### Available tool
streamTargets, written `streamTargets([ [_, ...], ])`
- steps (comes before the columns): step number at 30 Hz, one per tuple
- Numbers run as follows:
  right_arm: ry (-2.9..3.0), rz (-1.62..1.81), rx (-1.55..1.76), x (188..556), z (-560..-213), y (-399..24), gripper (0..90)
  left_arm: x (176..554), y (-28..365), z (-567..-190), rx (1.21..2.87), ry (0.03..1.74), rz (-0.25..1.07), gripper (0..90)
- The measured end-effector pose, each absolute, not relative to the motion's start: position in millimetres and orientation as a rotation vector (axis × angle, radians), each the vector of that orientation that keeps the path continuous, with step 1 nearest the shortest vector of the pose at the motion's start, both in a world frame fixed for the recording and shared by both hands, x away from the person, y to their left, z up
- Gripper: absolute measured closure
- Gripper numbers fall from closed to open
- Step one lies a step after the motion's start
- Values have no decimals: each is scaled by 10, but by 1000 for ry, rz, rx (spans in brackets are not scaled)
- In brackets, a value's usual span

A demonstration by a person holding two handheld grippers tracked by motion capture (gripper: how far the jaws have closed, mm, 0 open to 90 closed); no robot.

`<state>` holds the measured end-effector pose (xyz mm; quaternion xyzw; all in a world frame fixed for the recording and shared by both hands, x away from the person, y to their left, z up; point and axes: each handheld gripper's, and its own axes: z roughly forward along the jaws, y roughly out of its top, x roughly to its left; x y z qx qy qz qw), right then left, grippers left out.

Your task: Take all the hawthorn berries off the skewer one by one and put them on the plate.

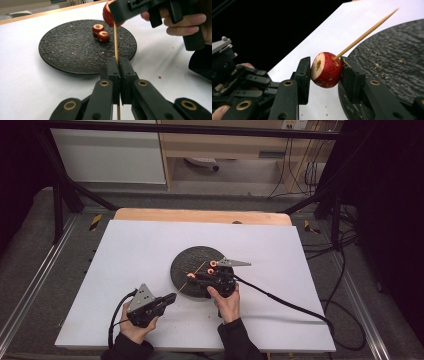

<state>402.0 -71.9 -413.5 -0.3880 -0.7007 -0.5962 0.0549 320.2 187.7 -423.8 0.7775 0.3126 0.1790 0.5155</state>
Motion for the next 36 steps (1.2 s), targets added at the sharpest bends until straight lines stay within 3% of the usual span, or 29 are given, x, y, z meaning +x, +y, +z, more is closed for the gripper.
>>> streamTargets([
  [36,-2205,-1913,-1319,4316,-3618,-1130,626,3192,1899,-4220,1856,741,436,879],
])
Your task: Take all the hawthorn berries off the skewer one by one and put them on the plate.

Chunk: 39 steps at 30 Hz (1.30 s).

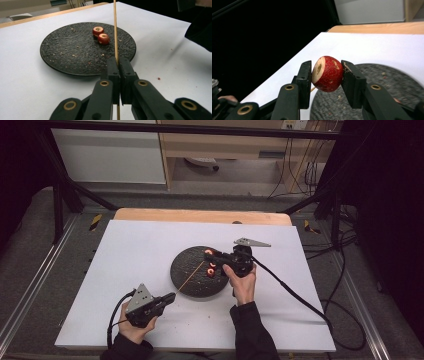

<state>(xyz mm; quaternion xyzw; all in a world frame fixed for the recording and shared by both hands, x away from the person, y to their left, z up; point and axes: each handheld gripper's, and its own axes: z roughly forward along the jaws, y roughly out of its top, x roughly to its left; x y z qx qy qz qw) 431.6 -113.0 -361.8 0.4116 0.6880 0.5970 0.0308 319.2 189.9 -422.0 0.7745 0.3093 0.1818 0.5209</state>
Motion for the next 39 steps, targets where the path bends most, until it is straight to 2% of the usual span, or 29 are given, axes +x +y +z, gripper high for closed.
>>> streamTargets([
  [9,2104,1766,1291,4358,-3574,-1285,626,3195,1909,-4222,1852,749,434,879],
  [26,2265,1610,1384,4320,-4264,-1174,625,3200,1907,-4228,1856,754,433,879],
  [39,2345,1518,1411,4295,-4517,-1064,623,3205,1909,-4229,1859,759,430,879],
])
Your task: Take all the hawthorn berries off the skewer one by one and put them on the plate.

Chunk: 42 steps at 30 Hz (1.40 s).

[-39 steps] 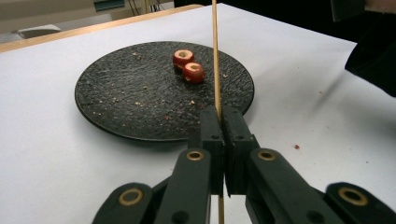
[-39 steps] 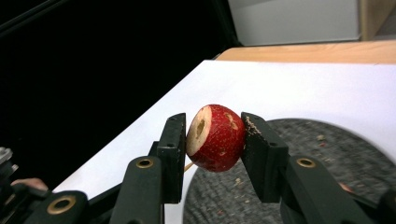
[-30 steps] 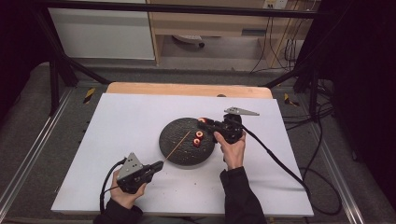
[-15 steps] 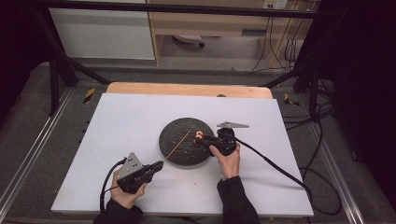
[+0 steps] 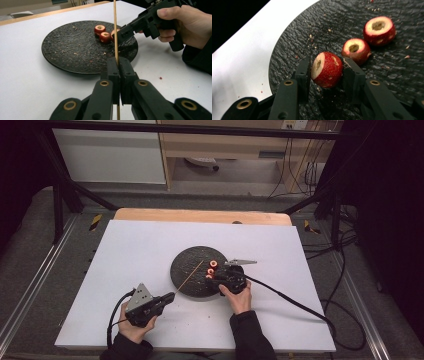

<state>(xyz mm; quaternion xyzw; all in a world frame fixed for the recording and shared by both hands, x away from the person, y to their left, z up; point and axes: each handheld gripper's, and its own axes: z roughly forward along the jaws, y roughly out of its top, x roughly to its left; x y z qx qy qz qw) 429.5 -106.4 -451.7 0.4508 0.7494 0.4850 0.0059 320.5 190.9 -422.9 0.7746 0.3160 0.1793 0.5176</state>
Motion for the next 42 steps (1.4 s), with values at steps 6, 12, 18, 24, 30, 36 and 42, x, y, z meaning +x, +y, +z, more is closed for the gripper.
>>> streamTargets([
  [6,2359,1488,1416,4291,-4561,-1047,619,3206,1908,-4231,1860,759,431,879],
  [12,2355,1475,1397,4284,-4530,-1063,586,3209,1910,-4231,1860,761,430,879],
  [18,2348,1485,1351,4254,-4417,-1106,541,3210,1913,-4227,1860,765,432,879],
  [24,2355,1464,1286,4214,-4288,-1204,401,3222,1921,-4219,1866,777,432,879],
  [30,2348,1427,1221,4147,-4212,-1385,201,3234,1907,-4210,1876,786,431,879],
  [36,2361,1315,1158,4066,-4246,-1584,85,3254,1904,-4199,1881,800,432,878],
  [42,2364,1242,1140,3993,-4332,-1796,25,3288,1900,-4181,1882,822,425,878],
])
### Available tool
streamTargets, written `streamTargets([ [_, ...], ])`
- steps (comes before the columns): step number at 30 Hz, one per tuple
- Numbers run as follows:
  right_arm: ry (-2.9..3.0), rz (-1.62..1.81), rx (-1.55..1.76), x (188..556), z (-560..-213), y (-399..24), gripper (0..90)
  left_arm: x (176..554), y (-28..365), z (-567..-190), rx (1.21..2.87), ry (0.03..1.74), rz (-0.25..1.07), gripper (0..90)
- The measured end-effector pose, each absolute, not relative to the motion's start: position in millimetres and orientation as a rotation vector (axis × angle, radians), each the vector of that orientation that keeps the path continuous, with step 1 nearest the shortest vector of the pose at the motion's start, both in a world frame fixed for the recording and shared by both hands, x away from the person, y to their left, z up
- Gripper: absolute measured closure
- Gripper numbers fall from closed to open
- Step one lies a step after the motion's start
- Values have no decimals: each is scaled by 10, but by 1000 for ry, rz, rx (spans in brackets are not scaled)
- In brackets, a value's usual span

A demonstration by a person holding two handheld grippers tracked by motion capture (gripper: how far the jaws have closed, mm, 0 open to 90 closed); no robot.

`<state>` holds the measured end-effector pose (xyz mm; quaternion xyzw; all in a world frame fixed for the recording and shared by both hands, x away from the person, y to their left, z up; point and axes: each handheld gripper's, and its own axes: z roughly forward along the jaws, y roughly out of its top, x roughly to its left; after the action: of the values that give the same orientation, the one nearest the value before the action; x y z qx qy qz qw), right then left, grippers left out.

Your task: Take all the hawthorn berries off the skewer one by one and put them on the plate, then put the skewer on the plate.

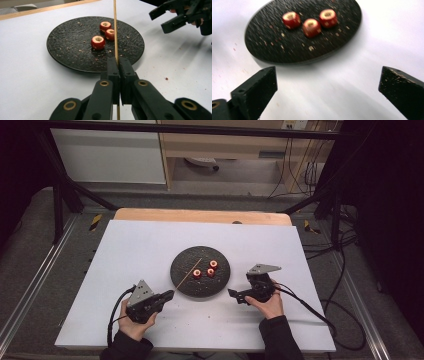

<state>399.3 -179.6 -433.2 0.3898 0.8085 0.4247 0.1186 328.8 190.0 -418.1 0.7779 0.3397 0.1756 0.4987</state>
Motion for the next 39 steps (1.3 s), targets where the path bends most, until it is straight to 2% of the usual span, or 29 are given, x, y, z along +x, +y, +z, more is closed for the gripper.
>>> streamTargets([
  [16,2332,1220,1144,3762,-4451,-2290,5,3506,1875,-4003,1905,874,415,879],
  [39,2311,1251,1154,3659,-4533,-2502,10,3934,1640,-3826,1956,942,415,878],
])
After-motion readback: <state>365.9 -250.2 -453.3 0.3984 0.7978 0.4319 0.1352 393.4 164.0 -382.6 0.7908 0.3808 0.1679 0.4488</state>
